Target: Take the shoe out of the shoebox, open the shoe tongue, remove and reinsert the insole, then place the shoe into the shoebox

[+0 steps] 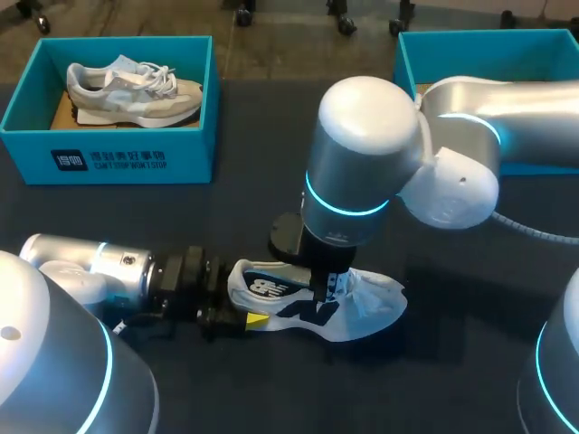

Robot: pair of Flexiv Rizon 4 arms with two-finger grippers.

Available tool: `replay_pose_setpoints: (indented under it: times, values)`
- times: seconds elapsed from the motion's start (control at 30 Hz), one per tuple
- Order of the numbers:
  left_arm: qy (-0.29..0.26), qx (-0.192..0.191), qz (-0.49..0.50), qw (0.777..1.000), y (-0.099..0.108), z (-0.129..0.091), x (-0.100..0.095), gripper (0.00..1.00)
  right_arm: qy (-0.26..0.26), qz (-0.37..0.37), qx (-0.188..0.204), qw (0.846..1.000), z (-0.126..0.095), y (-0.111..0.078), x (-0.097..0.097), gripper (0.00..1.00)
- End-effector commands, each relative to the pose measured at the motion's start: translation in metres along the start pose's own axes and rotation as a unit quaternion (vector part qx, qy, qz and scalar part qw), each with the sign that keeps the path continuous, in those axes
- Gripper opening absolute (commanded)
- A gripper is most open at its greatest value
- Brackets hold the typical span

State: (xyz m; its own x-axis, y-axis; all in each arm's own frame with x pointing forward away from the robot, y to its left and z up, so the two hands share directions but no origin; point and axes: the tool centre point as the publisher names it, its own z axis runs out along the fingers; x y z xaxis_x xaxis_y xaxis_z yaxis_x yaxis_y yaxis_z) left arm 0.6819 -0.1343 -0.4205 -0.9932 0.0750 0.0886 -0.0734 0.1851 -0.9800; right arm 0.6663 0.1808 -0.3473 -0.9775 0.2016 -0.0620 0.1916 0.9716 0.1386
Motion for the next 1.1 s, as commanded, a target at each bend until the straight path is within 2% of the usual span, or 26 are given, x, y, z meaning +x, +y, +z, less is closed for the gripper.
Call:
replay_pose_setpoints:
  times: [0.03, 0.1, 0.43, 0.73, 0.87, 1.1]
  values:
    - [-0.002, -0.001, 0.0, 1.0, 0.002, 0.002, -0.001, 0.0, -0.007, -0.012, -0.022, 1.0, -0.009, -0.006, -0.002, 0.0]
    - [-0.002, -0.001, 0.0, 1.0, 0.002, 0.002, -0.001, 0.0, -0.013, -0.028, -0.034, 0.999, -0.012, -0.004, -0.006, 0.0]
    - [-0.002, -0.001, 0.0, 1.0, 0.002, 0.002, -0.001, 0.0, -0.011, -0.054, -0.037, 0.998, -0.025, -0.009, -0.015, 0.0]
    - [-0.002, -0.001, 0.0, 1.0, 0.002, 0.002, -0.001, 0.0, -0.011, -0.075, -0.047, 0.996, -0.028, -0.014, -0.016, 0.0]
    - [-0.002, -0.001, 0.0, 1.0, 0.002, 0.002, -0.001, 0.0, -0.006, -0.095, -0.043, 0.994, -0.031, -0.009, -0.019, 0.0]
    - [-0.002, -0.001, 0.0, 1.0, 0.002, 0.002, -0.001, 0.0, 0.008, -0.145, -0.031, 0.989, -0.029, 0.012, -0.027, 0.0]
